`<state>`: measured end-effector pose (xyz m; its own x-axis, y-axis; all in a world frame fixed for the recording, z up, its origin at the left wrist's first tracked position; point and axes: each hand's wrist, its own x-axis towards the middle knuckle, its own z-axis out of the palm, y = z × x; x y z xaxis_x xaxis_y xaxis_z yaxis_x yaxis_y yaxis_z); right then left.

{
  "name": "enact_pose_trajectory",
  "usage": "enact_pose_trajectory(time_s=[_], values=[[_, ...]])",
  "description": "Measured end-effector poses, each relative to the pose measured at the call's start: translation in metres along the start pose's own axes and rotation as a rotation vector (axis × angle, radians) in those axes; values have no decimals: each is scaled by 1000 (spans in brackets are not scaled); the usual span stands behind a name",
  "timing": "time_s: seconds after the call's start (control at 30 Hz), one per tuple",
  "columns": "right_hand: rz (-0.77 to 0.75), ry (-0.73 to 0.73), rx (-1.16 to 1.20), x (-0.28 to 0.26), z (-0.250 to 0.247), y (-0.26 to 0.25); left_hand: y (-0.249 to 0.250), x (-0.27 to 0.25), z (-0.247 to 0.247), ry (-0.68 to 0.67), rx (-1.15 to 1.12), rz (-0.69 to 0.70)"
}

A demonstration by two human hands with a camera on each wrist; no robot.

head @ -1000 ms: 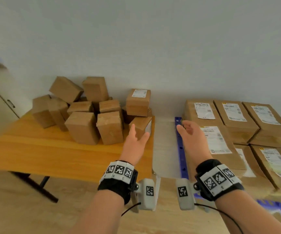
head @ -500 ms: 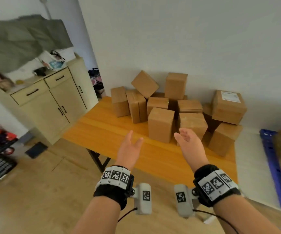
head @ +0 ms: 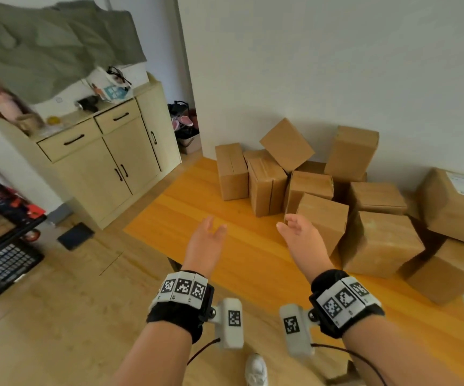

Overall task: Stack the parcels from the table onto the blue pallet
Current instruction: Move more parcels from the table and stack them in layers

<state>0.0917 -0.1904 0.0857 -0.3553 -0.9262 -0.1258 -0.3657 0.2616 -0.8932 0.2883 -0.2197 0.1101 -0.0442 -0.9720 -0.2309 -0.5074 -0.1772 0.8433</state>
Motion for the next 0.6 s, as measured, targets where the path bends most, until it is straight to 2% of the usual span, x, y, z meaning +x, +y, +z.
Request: enact_pose_trajectory(time_s=[0.2, 0.33, 0.43, 0.6], values=[[-13, -14, 10, 87, 18, -26, 20, 72, -1, -4, 49, 33], [-33, -99, 6, 135, 36, -44, 31, 119, -6, 12, 100, 63], [-38, -149, 17, 161, 52, -47, 30, 149, -9, 35, 92, 44], [11, -196, -3, 184, 69, -40, 26, 188, -10, -18, 156, 37]])
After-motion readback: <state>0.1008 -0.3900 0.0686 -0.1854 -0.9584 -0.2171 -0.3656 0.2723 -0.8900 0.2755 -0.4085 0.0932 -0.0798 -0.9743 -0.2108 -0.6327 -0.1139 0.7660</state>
